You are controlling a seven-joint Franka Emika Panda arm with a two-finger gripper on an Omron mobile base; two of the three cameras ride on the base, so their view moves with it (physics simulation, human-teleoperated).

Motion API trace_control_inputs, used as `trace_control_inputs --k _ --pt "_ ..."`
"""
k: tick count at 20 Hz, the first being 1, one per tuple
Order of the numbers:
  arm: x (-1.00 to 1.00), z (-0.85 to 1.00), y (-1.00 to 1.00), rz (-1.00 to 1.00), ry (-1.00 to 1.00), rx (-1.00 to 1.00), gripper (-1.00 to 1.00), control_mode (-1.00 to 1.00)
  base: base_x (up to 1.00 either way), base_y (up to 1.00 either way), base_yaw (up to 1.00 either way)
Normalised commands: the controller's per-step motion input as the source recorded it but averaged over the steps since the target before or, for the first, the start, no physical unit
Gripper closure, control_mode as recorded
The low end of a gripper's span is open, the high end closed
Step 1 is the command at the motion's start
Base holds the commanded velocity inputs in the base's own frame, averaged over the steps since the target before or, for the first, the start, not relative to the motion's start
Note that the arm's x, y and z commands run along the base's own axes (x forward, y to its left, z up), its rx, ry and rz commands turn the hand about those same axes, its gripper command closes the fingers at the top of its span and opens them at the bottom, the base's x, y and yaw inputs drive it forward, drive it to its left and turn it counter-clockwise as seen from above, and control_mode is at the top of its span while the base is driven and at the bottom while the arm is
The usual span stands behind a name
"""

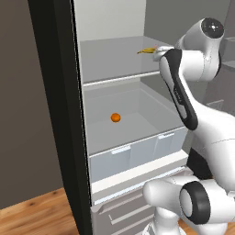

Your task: Retrieve the banana and tangerine from the fridge and place them into the bowl on the dining table.

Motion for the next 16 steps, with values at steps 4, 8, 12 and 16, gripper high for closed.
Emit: trace_control_inputs --k 4,8,12,16 --pt "0.21 0.06 -0.36 -0.03 0.12 0.00 -1.00 -1.00 0.00 0.00 0.00" --pt "0.48 0.00 -0.07 0.00 0.06 0.00 -1.00 -1.00 0.00 0.00 0.00" --pt "0.46 -0.11 0.00 0.00 0.00 -0.01 -1.00 -1.00 0.00 0.00 0.00" --pt "0.39 -0.27 0.00 0.01 -0.03 -0.03 -1.00 -1.00 0.00 0.00 0.00"
